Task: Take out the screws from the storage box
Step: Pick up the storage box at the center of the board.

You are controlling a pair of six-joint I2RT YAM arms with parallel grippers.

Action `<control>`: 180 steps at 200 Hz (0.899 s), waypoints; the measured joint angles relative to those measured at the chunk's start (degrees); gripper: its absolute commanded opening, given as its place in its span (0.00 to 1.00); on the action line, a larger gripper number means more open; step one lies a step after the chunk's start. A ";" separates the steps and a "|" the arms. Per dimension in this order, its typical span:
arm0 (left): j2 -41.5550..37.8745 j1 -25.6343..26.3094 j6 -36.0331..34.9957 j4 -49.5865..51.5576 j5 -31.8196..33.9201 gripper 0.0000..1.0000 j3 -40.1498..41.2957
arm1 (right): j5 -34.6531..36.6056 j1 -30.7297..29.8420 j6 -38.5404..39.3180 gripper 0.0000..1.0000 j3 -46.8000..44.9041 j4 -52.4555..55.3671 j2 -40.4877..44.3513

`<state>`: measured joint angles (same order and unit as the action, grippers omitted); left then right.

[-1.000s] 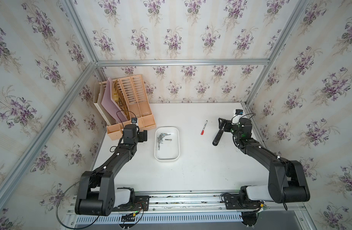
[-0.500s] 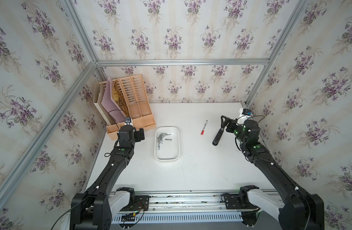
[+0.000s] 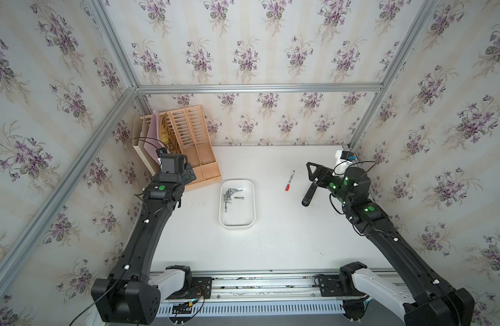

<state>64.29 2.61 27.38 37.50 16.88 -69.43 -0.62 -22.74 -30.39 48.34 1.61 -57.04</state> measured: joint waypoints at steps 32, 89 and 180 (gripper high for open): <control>-8.79 -0.07 5.90 7.82 -8.48 0.99 -2.93 | 4.31 -19.12 -3.13 0.89 -1.99 0.48 -3.63; -24.06 -0.02 2.84 22.05 -13.38 0.99 5.88 | 6.19 -27.87 -2.73 0.78 -4.28 -0.83 -9.73; -26.64 2.36 3.19 16.37 -25.66 0.99 12.07 | 1.84 -29.42 -1.64 0.70 7.19 6.36 -35.67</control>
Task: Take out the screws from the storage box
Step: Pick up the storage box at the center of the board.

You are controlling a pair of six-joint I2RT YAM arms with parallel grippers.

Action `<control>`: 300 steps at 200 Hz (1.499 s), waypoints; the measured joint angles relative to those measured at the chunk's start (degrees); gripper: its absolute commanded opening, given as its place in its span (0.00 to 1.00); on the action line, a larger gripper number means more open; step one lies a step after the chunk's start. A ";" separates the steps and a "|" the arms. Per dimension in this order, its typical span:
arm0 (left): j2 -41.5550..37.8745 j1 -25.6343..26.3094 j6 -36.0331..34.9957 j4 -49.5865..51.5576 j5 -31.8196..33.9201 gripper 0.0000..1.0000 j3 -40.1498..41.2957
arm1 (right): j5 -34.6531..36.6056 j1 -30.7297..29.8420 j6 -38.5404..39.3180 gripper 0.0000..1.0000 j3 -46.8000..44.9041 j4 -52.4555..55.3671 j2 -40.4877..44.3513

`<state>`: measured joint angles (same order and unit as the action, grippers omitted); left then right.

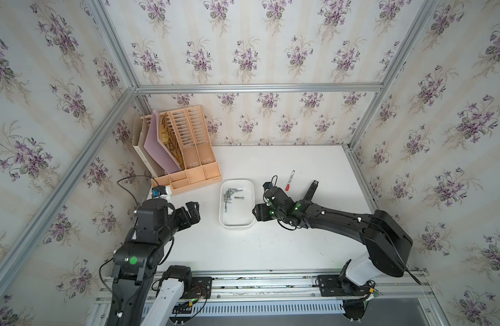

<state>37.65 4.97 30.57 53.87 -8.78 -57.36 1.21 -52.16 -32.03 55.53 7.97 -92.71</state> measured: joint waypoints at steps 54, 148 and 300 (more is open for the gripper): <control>13.88 0.02 -1.68 2.54 -9.29 0.99 -17.77 | 1.20 -2.03 -0.81 0.57 3.08 2.14 -3.69; 4.35 6.23 -11.69 9.44 -4.48 0.99 -11.39 | 1.31 -2.05 -0.98 0.36 5.70 4.24 -6.45; -2.60 15.67 -12.09 6.21 -3.61 0.99 -3.37 | 2.64 -2.10 -2.36 0.00 7.43 9.25 -4.46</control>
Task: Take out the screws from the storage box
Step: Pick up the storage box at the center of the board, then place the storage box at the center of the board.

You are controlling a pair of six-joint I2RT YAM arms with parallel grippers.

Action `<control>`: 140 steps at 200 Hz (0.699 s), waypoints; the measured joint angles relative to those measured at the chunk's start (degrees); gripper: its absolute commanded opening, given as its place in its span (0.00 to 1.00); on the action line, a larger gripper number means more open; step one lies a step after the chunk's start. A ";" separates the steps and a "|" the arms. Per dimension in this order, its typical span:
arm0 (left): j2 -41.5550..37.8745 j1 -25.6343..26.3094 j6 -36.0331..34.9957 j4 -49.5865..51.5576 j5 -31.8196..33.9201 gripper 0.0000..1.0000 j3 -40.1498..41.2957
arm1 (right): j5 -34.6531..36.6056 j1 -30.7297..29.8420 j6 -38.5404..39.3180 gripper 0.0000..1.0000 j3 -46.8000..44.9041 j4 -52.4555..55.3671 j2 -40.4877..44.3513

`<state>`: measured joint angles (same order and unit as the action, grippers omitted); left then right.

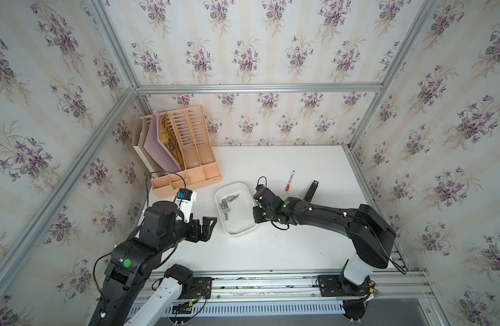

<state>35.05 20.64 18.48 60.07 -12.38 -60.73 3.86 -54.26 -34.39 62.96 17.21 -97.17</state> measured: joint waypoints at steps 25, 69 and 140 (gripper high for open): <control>1.75 0.00 0.00 -0.37 0.17 0.99 0.00 | 1.18 0.02 -1.99 0.00 1.51 4.57 0.63; 3.76 0.00 0.02 -0.37 -0.22 0.99 0.00 | -2.84 0.02 -7.93 0.00 3.32 12.68 2.97; 3.26 0.00 0.04 -0.48 -0.26 0.99 0.00 | -4.57 -0.07 -15.37 0.00 7.23 31.93 9.64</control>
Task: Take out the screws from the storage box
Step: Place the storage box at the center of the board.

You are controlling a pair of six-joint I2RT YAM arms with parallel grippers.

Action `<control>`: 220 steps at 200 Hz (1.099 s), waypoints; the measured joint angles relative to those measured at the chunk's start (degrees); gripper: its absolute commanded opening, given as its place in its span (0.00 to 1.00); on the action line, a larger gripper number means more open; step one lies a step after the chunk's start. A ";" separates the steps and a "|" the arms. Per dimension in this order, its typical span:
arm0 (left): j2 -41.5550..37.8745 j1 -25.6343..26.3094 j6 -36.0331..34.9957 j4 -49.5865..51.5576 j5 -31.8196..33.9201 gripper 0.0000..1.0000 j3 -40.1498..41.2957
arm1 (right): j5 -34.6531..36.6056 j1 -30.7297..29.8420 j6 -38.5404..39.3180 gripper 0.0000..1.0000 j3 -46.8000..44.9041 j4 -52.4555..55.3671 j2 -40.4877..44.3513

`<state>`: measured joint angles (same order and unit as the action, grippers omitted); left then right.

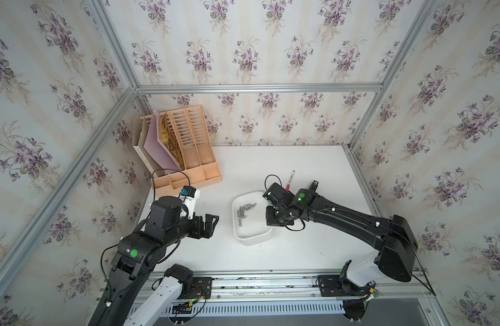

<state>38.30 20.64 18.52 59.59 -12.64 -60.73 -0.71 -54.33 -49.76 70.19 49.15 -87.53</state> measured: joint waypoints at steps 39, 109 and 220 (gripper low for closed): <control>0.61 0.00 0.13 0.00 0.00 0.99 0.00 | 4.37 -0.70 -1.86 0.00 2.80 9.29 1.07; 0.96 0.00 0.17 0.00 0.00 0.99 0.00 | 5.95 -4.79 -6.82 0.00 -6.27 12.98 8.00; 5.81 0.00 0.57 -0.33 -5.40 0.99 0.22 | 4.31 -8.39 -5.40 0.00 -19.71 1.60 12.07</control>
<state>44.12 20.64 19.09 59.27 -18.04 -60.51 3.60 -62.72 -55.16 50.48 50.74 -75.46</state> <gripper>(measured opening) 0.993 0.099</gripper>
